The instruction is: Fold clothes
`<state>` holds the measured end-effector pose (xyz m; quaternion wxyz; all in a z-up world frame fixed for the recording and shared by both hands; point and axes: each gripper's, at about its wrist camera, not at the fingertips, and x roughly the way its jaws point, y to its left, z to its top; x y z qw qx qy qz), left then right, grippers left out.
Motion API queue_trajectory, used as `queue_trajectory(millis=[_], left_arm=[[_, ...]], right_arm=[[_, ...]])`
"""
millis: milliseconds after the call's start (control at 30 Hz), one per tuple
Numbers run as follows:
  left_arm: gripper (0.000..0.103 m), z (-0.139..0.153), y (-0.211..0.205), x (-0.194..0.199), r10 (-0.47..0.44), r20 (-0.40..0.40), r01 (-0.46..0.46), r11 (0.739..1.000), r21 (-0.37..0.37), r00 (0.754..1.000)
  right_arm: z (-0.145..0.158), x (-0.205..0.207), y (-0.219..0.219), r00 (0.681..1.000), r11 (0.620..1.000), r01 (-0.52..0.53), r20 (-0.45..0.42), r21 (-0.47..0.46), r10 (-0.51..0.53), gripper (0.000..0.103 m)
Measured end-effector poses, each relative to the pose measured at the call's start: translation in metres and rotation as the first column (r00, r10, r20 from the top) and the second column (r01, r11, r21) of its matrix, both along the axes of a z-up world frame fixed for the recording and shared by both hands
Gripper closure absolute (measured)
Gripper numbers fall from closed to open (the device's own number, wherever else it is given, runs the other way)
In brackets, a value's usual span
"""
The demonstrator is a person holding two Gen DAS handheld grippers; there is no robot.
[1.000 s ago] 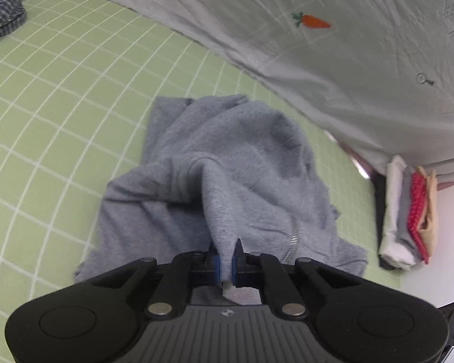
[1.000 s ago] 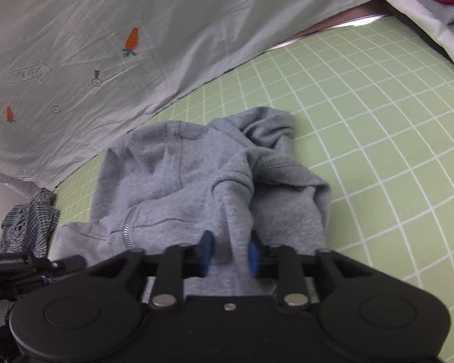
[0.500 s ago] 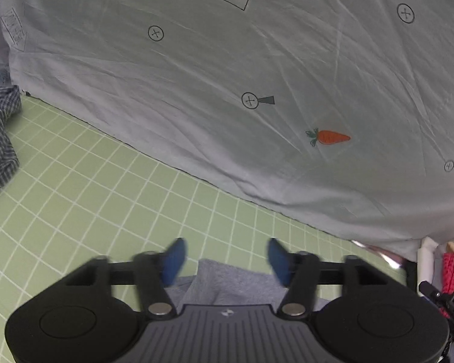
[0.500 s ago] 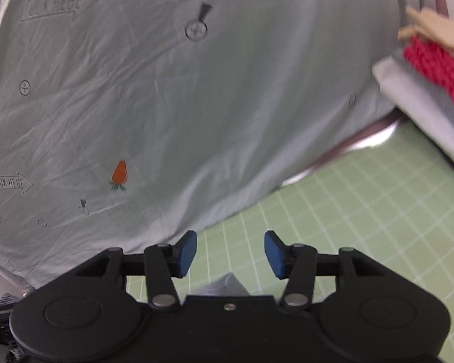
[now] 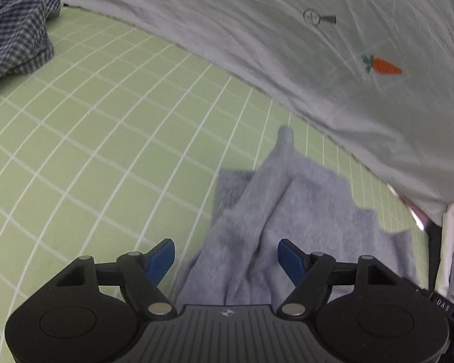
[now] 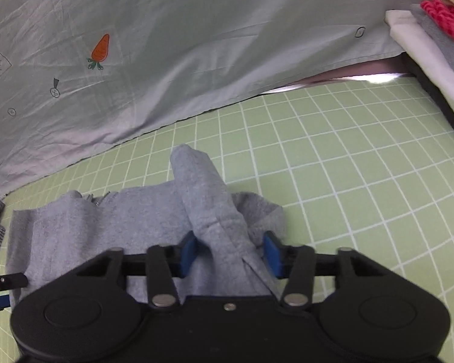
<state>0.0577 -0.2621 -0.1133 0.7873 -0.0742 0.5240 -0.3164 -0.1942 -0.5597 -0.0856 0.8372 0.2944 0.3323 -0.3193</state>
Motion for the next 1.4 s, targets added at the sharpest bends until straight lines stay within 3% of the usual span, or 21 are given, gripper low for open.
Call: queue_trajectory(millis=[33, 67, 100, 200, 300, 333, 367, 400, 467, 533, 567, 600, 633, 667, 733, 867, 1067, 1267, 1400], left_arm=[[0.03, 0.003, -0.004, 0.003, -0.002, 0.009, 0.003, 1.0, -0.023, 1.0], [0.05, 0.007, -0.004, 0.006, 0.0, 0.008, 0.0, 0.999, -0.047, 1.0], [0.091, 0.012, -0.004, 0.01, 0.004, 0.001, -0.004, 0.997, -0.073, 1.0], [0.092, 0.026, -0.002, 0.02, 0.016, -0.02, -0.019, 0.989, -0.149, 1.0], [0.092, 0.038, 0.008, 0.033, 0.057, -0.074, -0.075, 0.959, -0.272, 0.996], [0.09, 0.038, 0.007, 0.036, 0.074, -0.083, -0.095, 0.955, -0.283, 0.994], [0.089, 0.037, 0.004, 0.04, 0.089, -0.084, -0.109, 0.955, -0.276, 0.992], [0.084, 0.035, -0.004, 0.043, 0.086, -0.067, -0.099, 0.97, -0.222, 0.994], [0.077, 0.029, -0.02, 0.043, 0.085, -0.006, -0.085, 0.996, -0.036, 0.996], [0.051, 0.023, -0.022, 0.037, 0.058, 0.01, -0.058, 0.998, 0.033, 0.998], [0.027, 0.02, -0.019, 0.033, 0.045, -0.001, -0.045, 0.999, 0.027, 0.999], [0.014, 0.018, -0.014, 0.029, 0.034, -0.018, -0.034, 0.999, 0.008, 0.999], [0.013, 0.015, -0.009, 0.025, 0.023, -0.035, -0.023, 1.0, -0.011, 0.999], [0.013, 0.012, -0.008, 0.022, 0.004, -0.049, -0.005, 1.0, -0.01, 0.999], [0.013, 0.006, -0.009, 0.017, -0.038, -0.071, 0.039, 0.999, 0.016, 0.997], [0.009, -0.01, -0.016, 0.009, -0.088, -0.109, 0.093, 0.995, 0.044, 0.99], [0.001, -0.01, -0.036, 0.0, -0.19, -0.074, 0.194, 0.98, 0.052, 0.979], [0.0, -0.01, -0.056, -0.009, -0.262, -0.019, 0.262, 0.958, 0.116, 0.965], [0.0, -0.013, -0.057, -0.015, -0.273, 0.018, 0.268, 0.954, 0.137, 0.962]], right_arm=[[0.002, 0.0, -0.002, 1.0, 1.0, -0.012, 0.015, 0.004, 0.012, 0.081], [0.006, -0.001, -0.004, 0.999, 1.0, -0.028, 0.037, -0.001, 0.028, 0.093], [0.011, -0.004, -0.005, 0.996, 0.999, -0.044, 0.074, -0.007, 0.045, 0.095], [0.029, -0.025, -0.015, 0.973, 1.0, -0.012, 0.23, 0.026, 0.006, 0.096], [0.043, -0.055, -0.032, 0.919, 0.99, 0.081, 0.375, 0.113, -0.118, 0.096], [0.039, -0.059, -0.037, 0.915, 0.984, 0.116, 0.372, 0.135, -0.159, 0.096], [0.03, -0.056, -0.042, 0.931, 0.981, 0.136, 0.32, 0.141, -0.175, 0.096], [0.02, -0.053, -0.047, 0.944, 0.977, 0.156, 0.268, 0.147, -0.191, 0.093], [0.003, -0.047, -0.054, 0.963, 0.97, 0.192, 0.161, 0.146, -0.215, 0.074], [-0.003, -0.039, -0.047, 0.977, 0.976, 0.194, 0.072, 0.1, -0.201, 0.072], [-0.005, -0.04, -0.042, 0.979, 0.977, 0.179, 0.079, 0.112, -0.188, 0.053], [-0.007, -0.041, -0.038, 0.981, 0.979, 0.164, 0.087, 0.124, -0.175, 0.04], [-0.01, -0.042, -0.033, 0.983, 0.98, 0.148, 0.09, 0.134, -0.161, 0.022], [-0.015, -0.042, -0.027, 0.987, 0.982, 0.128, 0.079, 0.137, -0.14, 0.019], [-0.024, -0.037, -0.021, 0.996, 0.987, 0.075, 0.042, 0.146, -0.082, 0.019], [-0.034, -0.034, -0.012, 0.998, 0.984, 0.023, 0.055, 0.175, -0.033, 0.016], [-0.038, -0.023, -0.012, 0.996, 0.981, -0.043, 0.079, 0.187, 0.029, 0.0], [-0.037, -0.003, -0.01, 0.995, 0.986, -0.101, 0.006, 0.132, 0.101, 0.0], [-0.037, 0.0, -0.006, 0.998, 0.993, -0.052, -0.026, 0.103, 0.055, 0.0]])
